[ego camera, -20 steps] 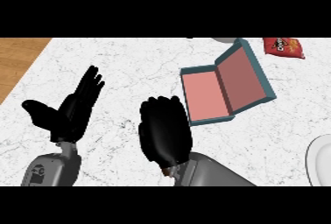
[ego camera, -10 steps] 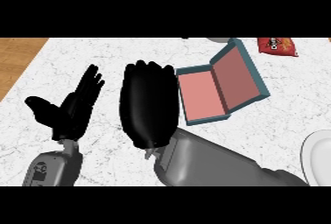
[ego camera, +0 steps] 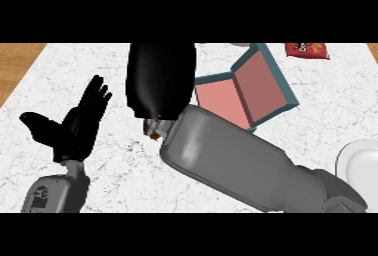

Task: Pick the sweet potato from the plate and place it in the cardboard box

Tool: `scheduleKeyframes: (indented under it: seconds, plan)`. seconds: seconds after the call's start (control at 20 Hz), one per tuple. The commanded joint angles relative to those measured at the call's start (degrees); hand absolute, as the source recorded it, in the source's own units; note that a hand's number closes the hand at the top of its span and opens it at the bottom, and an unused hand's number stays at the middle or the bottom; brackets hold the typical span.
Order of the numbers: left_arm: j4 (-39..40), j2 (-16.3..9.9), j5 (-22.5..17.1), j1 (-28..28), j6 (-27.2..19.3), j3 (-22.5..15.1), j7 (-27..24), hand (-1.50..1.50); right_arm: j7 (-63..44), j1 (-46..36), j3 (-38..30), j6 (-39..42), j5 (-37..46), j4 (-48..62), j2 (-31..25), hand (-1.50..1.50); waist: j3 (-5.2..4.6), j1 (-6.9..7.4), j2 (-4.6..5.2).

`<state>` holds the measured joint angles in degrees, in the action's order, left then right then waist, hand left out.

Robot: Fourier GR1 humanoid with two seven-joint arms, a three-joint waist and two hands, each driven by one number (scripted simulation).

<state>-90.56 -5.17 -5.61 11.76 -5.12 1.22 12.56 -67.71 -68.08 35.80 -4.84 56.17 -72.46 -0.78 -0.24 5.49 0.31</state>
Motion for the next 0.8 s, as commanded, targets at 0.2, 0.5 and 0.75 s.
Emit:
scheduleKeyframes:
  seconds: [0.2, 0.5, 0.75]
  plan:
    - [-0.60, -1.60, -1.07, -2.81, 0.72, 2.68, -2.16, 0.00, -8.78, -7.45, -2.33, -2.85, 1.07, 13.57, 0.74, 1.50, 0.09, -2.33, -0.01]
    - [-1.17, -1.86, -1.65, -3.45, 1.08, 3.33, -1.90, 0.00, -3.73, -5.14, -2.64, -5.92, 1.55, 21.25, 0.75, 1.50, 0.16, -3.51, 0.00]
    - [-4.61, -2.08, -0.91, -4.17, 0.52, 2.19, 1.07, 0.00, 3.95, -1.96, -2.94, -2.34, -1.53, 31.08, 0.76, 1.50, 0.19, -3.27, 0.03]
